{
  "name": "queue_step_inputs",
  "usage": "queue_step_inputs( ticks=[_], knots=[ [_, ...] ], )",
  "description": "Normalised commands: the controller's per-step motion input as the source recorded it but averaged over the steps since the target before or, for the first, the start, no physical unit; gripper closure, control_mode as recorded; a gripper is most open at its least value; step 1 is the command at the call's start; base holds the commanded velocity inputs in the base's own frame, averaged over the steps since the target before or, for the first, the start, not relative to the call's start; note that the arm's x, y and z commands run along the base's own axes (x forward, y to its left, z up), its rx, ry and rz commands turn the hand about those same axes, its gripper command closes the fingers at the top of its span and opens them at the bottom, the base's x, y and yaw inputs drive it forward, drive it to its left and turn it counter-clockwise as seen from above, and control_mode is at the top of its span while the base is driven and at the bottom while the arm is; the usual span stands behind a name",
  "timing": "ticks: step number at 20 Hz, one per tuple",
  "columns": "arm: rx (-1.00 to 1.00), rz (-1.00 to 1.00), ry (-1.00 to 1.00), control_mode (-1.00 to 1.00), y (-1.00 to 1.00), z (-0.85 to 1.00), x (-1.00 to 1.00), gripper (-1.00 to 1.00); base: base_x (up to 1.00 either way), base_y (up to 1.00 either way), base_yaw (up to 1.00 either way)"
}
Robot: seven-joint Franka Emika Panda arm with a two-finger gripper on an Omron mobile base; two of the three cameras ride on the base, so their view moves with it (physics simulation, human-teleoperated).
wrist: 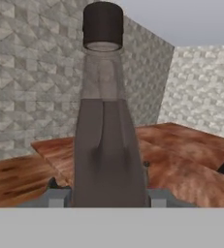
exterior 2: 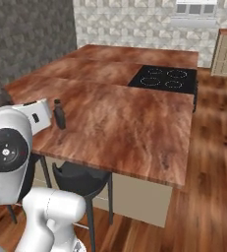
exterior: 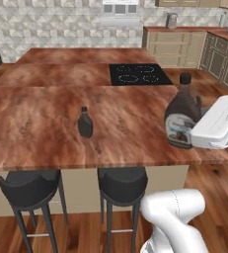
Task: The dining table condiment station is running low on syrup bottle. Refill the condiment station by opening the cabinet and taking the syrup bottle from the cabinet and placing it on the dining table.
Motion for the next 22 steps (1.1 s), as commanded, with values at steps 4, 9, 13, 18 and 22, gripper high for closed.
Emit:
queue_step_inputs(
  ticks=[4, 9, 13, 18, 22],
  knots=[
    [0.0, 0.0, 0.0, 1.0, 0.0, 0.0, 0.0, 1.0, 0.15, 0.0, -0.03],
    [0.04, 0.06, 0.03, -1.0, -0.18, -0.16, 0.84, 1.0, 0.0, 0.0, 0.0],
    [0.07, 0.25, 0.0, -1.0, -0.37, -0.47, 1.0, 1.0, 0.0, 0.0, 0.0],
    [-0.02, 0.2, 0.04, -1.0, -0.14, -0.57, 0.6, 1.0, 0.0, 0.0, 0.0],
    [-0.1, 0.02, 0.13, -1.0, 0.04, -0.65, 0.22, 1.0, 0.0, 0.0, 0.0]
  ],
)
